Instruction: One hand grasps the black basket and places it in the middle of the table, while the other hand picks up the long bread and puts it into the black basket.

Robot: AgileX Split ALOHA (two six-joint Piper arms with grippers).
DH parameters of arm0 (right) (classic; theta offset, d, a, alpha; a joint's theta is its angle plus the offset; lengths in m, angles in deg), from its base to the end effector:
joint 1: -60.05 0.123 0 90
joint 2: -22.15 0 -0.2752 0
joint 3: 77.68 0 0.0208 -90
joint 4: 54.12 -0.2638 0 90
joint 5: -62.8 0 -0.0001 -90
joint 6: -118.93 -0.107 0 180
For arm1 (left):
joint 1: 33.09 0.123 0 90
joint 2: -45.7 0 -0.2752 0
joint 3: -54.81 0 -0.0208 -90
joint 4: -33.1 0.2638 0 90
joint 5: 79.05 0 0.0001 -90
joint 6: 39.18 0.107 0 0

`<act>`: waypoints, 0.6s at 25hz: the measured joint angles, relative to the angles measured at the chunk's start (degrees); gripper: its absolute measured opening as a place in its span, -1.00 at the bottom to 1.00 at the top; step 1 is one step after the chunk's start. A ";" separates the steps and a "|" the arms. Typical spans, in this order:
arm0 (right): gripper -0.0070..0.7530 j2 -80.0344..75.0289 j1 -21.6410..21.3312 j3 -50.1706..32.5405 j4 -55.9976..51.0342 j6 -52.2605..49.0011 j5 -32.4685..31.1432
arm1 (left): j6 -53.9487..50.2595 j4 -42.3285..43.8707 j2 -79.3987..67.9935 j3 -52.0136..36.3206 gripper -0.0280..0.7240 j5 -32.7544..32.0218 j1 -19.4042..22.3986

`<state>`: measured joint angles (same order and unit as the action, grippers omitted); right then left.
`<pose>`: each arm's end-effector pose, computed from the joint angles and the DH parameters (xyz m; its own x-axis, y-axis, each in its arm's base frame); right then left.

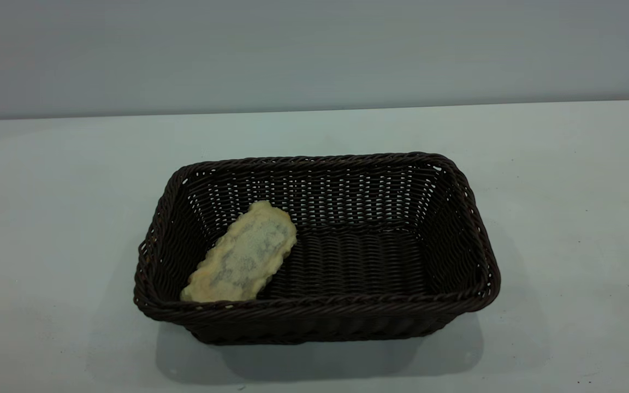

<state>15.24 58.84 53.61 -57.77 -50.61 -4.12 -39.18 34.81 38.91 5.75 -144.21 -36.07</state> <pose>0.0229 0.0058 0.2648 -0.5261 -0.1456 -0.8379 -0.1122 0.9885 -0.1013 0.0251 0.0016 0.2657 -0.5139 0.0393 -0.8569 0.0352 0.9991 0.0247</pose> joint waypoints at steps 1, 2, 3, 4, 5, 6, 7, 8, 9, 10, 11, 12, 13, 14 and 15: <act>-0.36 0.00 0.00 0.00 0.00 0.00 0.00 | 0.00 0.00 0.00 0.00 0.36 0.00 0.00; -0.36 0.00 0.00 0.00 0.00 0.00 -0.06 | 0.00 0.00 0.00 0.00 0.36 0.00 0.00; -0.36 0.00 0.00 0.00 0.00 0.00 -0.06 | 0.00 0.00 0.00 0.00 0.36 0.00 0.00; -0.36 0.00 0.00 0.00 0.00 0.00 -0.06 | 0.00 0.00 0.00 0.00 0.36 0.00 0.00; -0.36 0.00 0.00 0.00 0.00 0.00 -0.06 | 0.00 0.00 0.00 0.00 0.36 0.00 0.00; -0.36 0.00 0.00 0.00 0.00 0.07 -0.06 | 0.00 0.00 0.00 0.00 0.36 0.00 0.00; -0.36 0.00 0.00 0.00 0.00 0.07 0.20 | 0.00 0.00 0.00 0.00 0.36 0.00 0.00; -0.36 0.00 0.00 0.00 0.00 0.02 0.36 | 0.00 0.00 0.00 0.00 0.36 0.00 0.00; -0.36 0.00 0.00 0.00 -0.06 0.02 0.79 | 0.00 0.00 0.00 0.00 0.36 0.00 0.00; -0.36 0.00 0.00 0.00 -0.19 0.02 1.07 | 0.00 0.00 0.00 0.00 0.36 0.00 0.00; -0.36 0.00 0.00 -0.05 -0.33 0.02 1.34 | 0.00 0.00 0.00 0.00 0.36 0.00 0.00; -0.36 0.00 0.00 -0.18 -0.56 0.02 1.46 | 0.00 0.00 0.00 0.00 0.36 0.00 0.00; -0.36 0.00 0.00 -0.35 -0.70 0.02 1.52 | 0.00 0.00 0.00 0.00 0.36 0.00 0.00; -0.36 0.00 0.00 -0.55 -0.76 0.02 1.52 | 0.00 0.00 0.00 0.00 0.36 0.00 0.00; -0.36 0.00 0.00 -0.67 -0.78 0.02 1.52 | 0.00 0.00 0.00 0.00 0.36 0.00 0.00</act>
<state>15.24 58.84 52.94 -58.55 -50.59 -2.60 -39.18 34.81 38.91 5.75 -144.21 -36.07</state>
